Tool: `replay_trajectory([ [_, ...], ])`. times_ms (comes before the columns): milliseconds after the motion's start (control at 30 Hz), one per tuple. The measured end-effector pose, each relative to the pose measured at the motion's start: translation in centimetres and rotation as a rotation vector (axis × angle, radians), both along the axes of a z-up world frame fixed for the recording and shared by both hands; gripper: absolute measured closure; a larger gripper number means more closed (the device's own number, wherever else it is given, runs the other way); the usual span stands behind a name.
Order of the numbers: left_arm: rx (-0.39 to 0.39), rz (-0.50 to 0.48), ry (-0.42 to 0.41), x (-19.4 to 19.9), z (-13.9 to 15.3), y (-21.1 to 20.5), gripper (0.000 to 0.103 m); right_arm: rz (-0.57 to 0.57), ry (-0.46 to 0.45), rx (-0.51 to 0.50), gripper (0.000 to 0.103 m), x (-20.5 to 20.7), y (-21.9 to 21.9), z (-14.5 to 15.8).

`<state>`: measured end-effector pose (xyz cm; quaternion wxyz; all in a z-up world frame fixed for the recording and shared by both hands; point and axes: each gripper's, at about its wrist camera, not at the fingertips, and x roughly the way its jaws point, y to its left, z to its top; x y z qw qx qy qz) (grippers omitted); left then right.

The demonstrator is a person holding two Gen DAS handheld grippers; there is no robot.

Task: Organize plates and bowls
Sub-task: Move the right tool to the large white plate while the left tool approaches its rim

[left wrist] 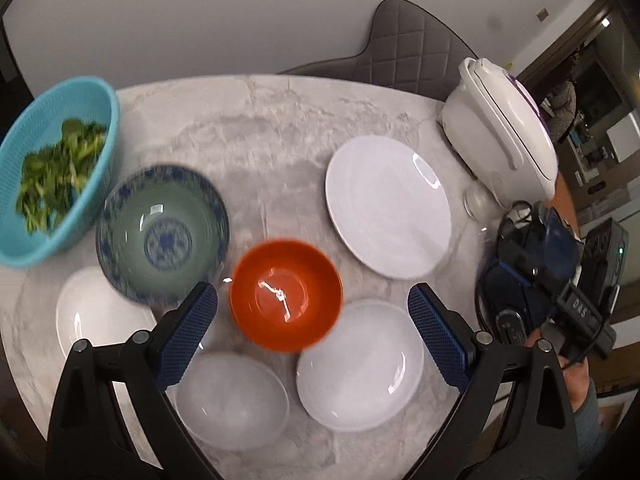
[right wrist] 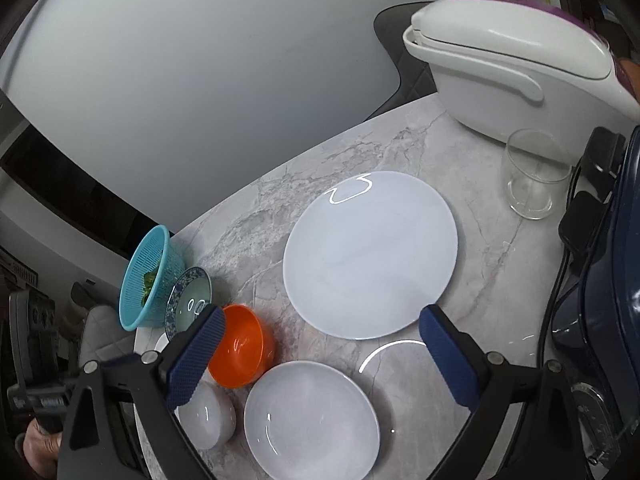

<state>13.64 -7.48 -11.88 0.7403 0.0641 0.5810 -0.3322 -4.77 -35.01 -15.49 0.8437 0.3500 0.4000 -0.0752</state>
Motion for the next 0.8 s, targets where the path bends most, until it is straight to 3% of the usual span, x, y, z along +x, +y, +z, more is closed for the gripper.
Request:
replay_trajectory([
  [100, 0.001, -0.09, -0.002, 4.9, -1.1, -3.6, 0.006, -0.07, 0.01, 0.091, 0.01, 0.5, -1.6, -2.0],
  [167, -0.052, -0.176, 0.062, 7.3, -2.6, -6.4, 0.006, -0.086, 0.002, 0.134, 0.01, 0.8, -2.2, -3.3],
  [233, -0.049, -0.255, 0.109, 9.2, -4.4, -9.2, 0.014, -0.105, 0.019, 0.15, 0.01, 1.2, -2.4, -4.4],
  [267, -0.016, -0.305, 0.13, 9.7, -5.4, -10.7, 0.018, -0.117, 0.023, 0.163, 0.01, 1.2, -2.6, -5.0],
  [300, 0.024, -0.354, 0.154, 10.5, -6.5, -12.0, 0.03, -0.134, 0.025, 0.173, 0.01, 1.2, -2.8, -5.4],
  [367, 0.069, -0.433, 0.174, 11.3, -8.0, -14.0, 0.038, -0.172, 0.031, 0.175, 0.01, 1.1, -3.1, -6.3],
  [467, 0.109, -0.515, 0.145, 12.2, -9.6, -15.9, 0.038, -0.243, 0.029, 0.201, 0.01, 0.5, -3.7, -7.7],
  [667, 0.002, -0.627, 0.177, 13.0, -11.4, -17.5, 0.038, -0.33, 0.056, 0.258, 0.019, -0.2, -4.0, -10.9],
  [800, 0.032, -0.633, 0.164, 13.5, -13.2, -18.7, 0.038, -0.371, 0.069, 0.286, 0.025, -0.5, -4.4, -12.4],
])
